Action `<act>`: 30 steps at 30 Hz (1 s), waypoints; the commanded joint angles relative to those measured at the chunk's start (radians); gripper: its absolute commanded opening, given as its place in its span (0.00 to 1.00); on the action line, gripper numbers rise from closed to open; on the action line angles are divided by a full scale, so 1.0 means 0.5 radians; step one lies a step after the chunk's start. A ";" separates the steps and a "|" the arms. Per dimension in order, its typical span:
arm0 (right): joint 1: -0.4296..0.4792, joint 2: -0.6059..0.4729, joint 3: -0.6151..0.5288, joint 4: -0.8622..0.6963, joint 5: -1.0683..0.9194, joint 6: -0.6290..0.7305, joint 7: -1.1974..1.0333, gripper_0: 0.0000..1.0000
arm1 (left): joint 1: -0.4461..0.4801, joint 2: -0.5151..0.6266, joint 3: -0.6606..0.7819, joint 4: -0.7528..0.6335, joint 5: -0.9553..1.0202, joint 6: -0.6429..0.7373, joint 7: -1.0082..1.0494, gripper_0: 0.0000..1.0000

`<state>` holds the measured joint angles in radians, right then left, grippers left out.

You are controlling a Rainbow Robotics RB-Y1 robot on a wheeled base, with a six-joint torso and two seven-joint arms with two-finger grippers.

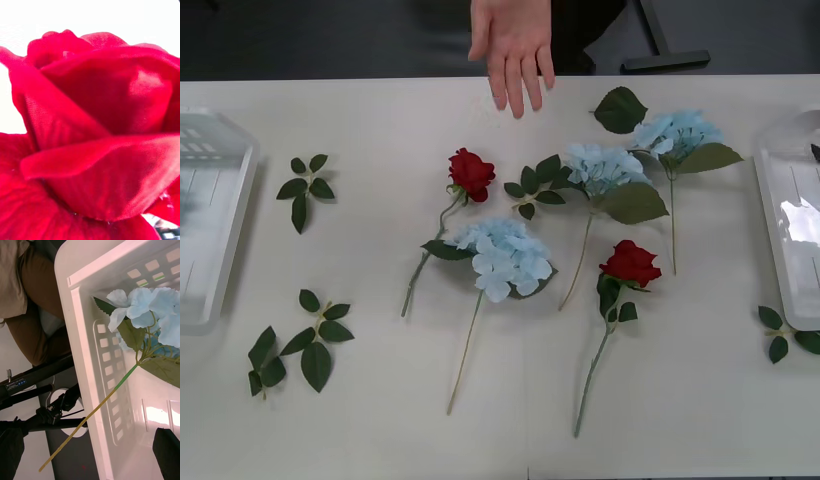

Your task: Place the red flowers into the right box and the blue flowers into the left box. If a person shows an open palm, hand one flower to the person first, then continue sorting.

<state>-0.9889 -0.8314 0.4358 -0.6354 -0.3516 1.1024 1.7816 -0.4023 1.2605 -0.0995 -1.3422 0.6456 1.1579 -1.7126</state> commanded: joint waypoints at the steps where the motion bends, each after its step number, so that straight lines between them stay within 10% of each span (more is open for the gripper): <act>1: -0.038 0.080 -0.055 0.013 0.050 -0.024 -0.142 0.00 | -0.088 -0.015 0.003 -0.015 0.004 -0.018 0.041 1.00; 20: -0.056 -0.052 -0.826 -0.515 -0.785 0.470 0.186 0.00 | -0.088 -0.015 0.006 -0.015 0.000 -0.015 0.026 1.00; 30: -0.062 0.071 -0.942 -0.699 -2.073 -0.076 0.603 0.00 | -0.088 -0.015 0.006 -0.015 0.000 -0.015 0.026 1.00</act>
<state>-0.9887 -0.8101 -0.0214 -0.9488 -1.2734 1.1338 1.9791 -0.4031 1.2585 -0.0996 -1.3423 0.6459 1.1579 -1.7126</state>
